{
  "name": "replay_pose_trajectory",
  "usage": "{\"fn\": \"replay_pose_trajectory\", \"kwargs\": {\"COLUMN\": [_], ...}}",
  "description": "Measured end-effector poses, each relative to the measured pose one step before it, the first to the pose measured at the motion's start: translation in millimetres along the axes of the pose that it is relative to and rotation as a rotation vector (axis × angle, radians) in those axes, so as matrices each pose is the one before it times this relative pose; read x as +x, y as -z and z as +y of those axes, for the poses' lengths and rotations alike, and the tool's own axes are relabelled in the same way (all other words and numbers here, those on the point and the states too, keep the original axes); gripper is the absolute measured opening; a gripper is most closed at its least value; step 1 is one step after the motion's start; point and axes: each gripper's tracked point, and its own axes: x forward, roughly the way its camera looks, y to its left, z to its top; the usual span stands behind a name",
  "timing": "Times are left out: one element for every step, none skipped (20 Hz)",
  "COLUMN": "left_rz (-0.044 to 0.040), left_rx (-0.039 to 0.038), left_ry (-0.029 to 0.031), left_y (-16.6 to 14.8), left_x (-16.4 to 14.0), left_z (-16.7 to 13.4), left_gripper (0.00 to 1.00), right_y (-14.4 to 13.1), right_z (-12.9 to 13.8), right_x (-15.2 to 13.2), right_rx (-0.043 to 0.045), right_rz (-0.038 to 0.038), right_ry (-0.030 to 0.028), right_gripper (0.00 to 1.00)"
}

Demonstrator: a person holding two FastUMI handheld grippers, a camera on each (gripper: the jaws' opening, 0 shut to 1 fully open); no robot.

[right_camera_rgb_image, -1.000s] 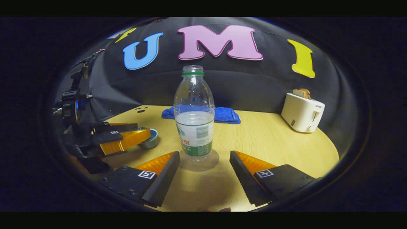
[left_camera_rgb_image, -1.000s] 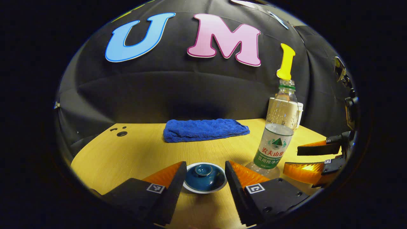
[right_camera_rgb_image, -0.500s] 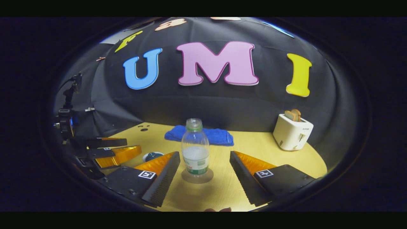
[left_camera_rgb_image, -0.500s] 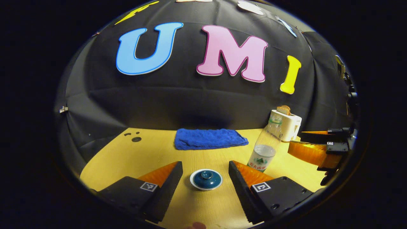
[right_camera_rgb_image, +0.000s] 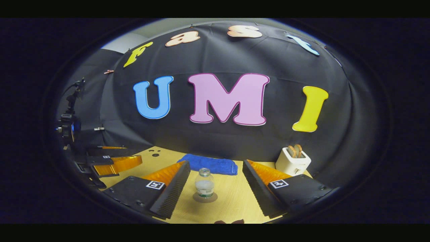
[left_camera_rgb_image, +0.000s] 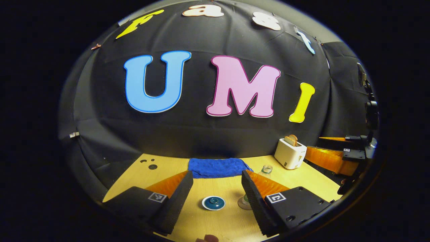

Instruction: Open the teacup lid with one hand, grasp the water bottle and pour water into the teacup with the other hand; after pouring, place the water bottle on the coaster and then close the teacup lid.

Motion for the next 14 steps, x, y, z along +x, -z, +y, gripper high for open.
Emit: {"fn": "replay_pose_trajectory", "kwargs": {"left_rz": [-0.00503,-0.00376,-0.00364,-0.00429,0.00348,0.0063,0.00435,0.00066,-0.00231,-0.00013,0.00012,0.00014,0.0001,0.00365], "left_rx": [0.00046,0.00163,0.00127,-0.00084,-0.00164,-0.00135,-0.00015,-0.00449,-0.00467,-0.00492,-0.00513,-0.00313,-0.00207,-0.00716], "left_ry": [0.00218,0.00298,0.00196,-0.00411,-0.0083,-0.0103,-0.0109,-0.01116,-0.01367,-0.01628,-0.01179,-0.00964,-0.01134,-0.01288], "left_y": [-8.96,-5.58,-4.94,-1.75,-0.12,2.96,1.39,0.73,-0.04,1.09,0.78,1.03,0.52,2.46], "left_x": [-5.6,-4.9,-4.44,-3.97,-4.12,-4.11,-4.16,-3.14,-4.57,-3.19,-3.77,-2.64,-2.75,-1.85], "left_z": [-2.59,-2.63,-1.52,-0.52,0.68,0.91,0.96,0.52,1.15,2.62,1.68,0.79,1.81,1.82], "left_gripper": [0.92,0.95,0.92,0.92,0.92,0.92,0.92,0.92,0.92,0.92,0.92,0.92,0.92,0.92], "right_y": [-7.82,-5.9,-3.5,-1.64,-1.14,-2.24,-0.86,-1.7,-0.12,-0.16,2.29,1.03,1.1,0.39], "right_z": [0.61,-0.8,-0.48,-0.37,0.62,0.14,0.87,-1.39,0.44,3.06,3.3,2.05,0.02,-1.01], "right_x": [-2.94,-3.26,-2.89,-3.07,-3.35,-3.08,-1.44,-2.41,-2.72,-1.93,-1.6,-0.85,-0.32,0.13], "right_rx": [-0.00116,-0.00314,-0.00159,0.00172,0.00498,0.00067,-0.00517,-0.01173,-0.01267,-0.00716,-0.00271,-0.00035,-0.00474,-0.00518], "right_rz": [-0.01119,-0.00971,-0.0041,0.00071,-0.00081,-0.00286,-0.00387,-0.0067,-0.00442,0.00015,0.0062,0.0034,-0.00125,0.00071], "right_ry": [-0.0045,-0.00314,-0.00229,-0.00458,-0.00891,-0.00715,-0.00773,-0.0018,-0.00671,-0.01429,-0.01778,-0.01413,-0.00798,-0.00248], "right_gripper": [0.97,0.97,0.97,0.97,0.97,0.97,0.97,0.96,0.97,0.97,0.96,0.97,0.96,0.96]}}
